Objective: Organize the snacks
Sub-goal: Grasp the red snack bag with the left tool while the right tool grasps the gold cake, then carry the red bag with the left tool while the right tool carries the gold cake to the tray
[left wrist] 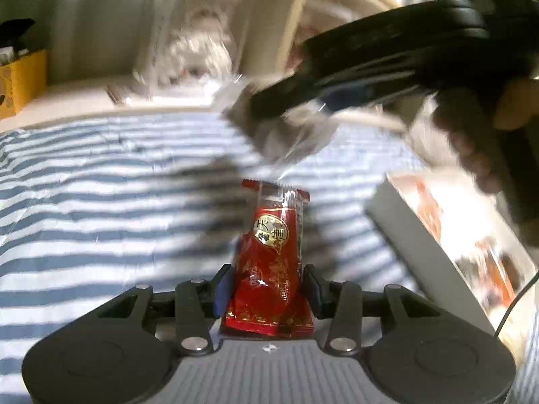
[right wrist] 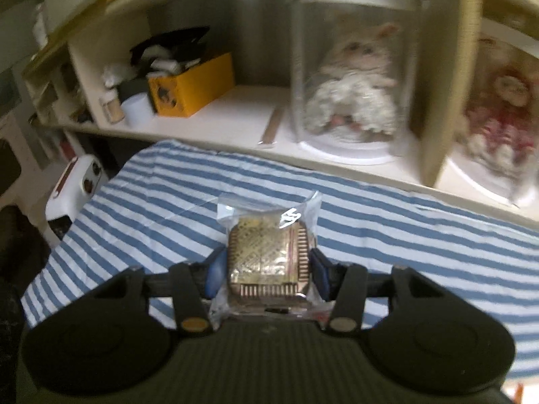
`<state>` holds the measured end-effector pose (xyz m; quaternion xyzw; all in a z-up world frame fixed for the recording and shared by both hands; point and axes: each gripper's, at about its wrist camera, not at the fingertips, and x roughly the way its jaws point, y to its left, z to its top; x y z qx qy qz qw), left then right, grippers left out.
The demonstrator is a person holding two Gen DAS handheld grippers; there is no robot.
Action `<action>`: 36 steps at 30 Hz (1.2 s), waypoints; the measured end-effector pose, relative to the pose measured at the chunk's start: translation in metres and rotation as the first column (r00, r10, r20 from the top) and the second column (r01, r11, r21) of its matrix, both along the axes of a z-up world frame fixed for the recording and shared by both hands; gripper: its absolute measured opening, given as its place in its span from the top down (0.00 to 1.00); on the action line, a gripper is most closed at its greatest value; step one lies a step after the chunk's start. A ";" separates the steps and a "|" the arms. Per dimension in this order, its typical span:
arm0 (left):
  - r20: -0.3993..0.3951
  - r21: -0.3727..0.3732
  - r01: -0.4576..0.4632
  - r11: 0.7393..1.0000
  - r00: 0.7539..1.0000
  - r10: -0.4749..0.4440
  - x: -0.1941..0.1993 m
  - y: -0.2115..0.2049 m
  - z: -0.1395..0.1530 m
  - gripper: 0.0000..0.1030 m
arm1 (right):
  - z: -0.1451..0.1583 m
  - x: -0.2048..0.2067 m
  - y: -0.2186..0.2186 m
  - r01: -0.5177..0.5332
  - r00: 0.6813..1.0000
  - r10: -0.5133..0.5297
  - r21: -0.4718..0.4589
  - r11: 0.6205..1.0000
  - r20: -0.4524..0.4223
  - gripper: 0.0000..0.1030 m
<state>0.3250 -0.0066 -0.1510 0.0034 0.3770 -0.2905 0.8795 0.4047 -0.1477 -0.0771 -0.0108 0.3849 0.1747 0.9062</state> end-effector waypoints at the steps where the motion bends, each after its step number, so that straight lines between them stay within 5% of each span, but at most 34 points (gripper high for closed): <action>1: -0.040 0.028 0.014 1.000 0.999 -0.013 -0.001 0.000 0.003 0.55 | 0.004 -0.005 -0.006 0.011 1.000 -0.011 0.012 1.000 0.004 0.44; 5: -0.030 0.079 -0.019 0.997 0.999 0.022 -0.012 -0.002 0.013 0.52 | 0.013 -0.037 -0.034 0.051 0.999 -0.052 0.062 0.997 0.011 0.44; 7: -0.010 0.096 -0.046 0.994 0.999 0.047 -0.017 -0.006 0.014 0.41 | 0.016 -0.049 -0.046 0.070 0.997 -0.071 0.080 0.994 0.010 0.44; 11: 0.006 0.053 -0.081 0.995 0.997 0.081 -0.007 -0.019 0.015 0.39 | 0.019 -0.068 -0.066 0.097 0.995 -0.098 0.094 0.991 0.011 0.44; 14: -0.036 0.044 -0.133 0.990 0.990 0.135 0.002 -0.032 0.007 0.44 | 0.020 -0.079 -0.080 0.114 0.993 -0.115 0.100 0.988 0.008 0.44; 16: -0.020 0.079 -0.159 0.984 0.987 0.161 0.002 -0.038 0.006 0.59 | 0.021 -0.085 -0.087 0.120 0.993 -0.121 0.103 0.987 0.007 0.44; 36: 0.111 0.020 -0.183 0.983 0.977 0.180 -0.062 -0.082 0.093 0.61 | 0.051 -0.165 -0.191 0.228 0.969 -0.240 0.159 0.960 0.054 0.44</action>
